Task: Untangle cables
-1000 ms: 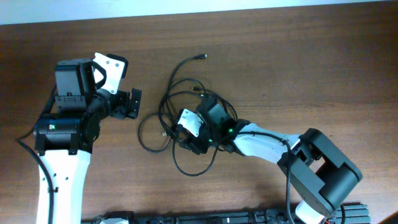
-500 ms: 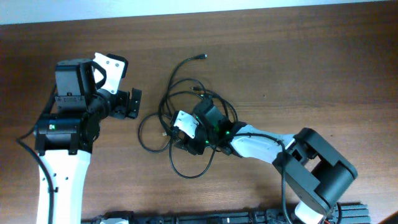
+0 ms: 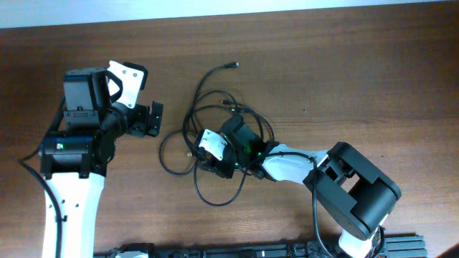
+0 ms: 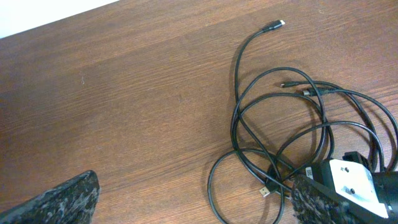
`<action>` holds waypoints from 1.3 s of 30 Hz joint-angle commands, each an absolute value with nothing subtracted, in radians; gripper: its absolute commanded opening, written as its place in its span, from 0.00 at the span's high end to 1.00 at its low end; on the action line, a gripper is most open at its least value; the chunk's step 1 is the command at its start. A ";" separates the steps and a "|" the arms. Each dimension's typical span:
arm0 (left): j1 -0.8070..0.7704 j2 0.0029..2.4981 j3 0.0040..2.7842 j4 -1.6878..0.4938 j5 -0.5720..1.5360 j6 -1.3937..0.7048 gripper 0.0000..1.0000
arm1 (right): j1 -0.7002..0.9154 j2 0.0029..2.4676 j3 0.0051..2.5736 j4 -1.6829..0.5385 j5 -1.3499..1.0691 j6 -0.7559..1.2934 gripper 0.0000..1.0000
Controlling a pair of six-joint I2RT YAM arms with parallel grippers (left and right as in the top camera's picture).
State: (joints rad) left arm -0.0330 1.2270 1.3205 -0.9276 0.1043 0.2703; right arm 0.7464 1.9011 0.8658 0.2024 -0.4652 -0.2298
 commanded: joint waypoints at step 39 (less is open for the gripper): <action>-0.028 1.230 1.327 -0.927 0.115 0.286 0.01 | 0.227 0.947 1.091 -0.104 -0.385 -0.144 0.95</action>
State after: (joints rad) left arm -0.0330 1.2270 1.3205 -0.9279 0.1043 0.2703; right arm 0.2333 0.8997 1.0821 -0.0097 -0.3962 -0.1268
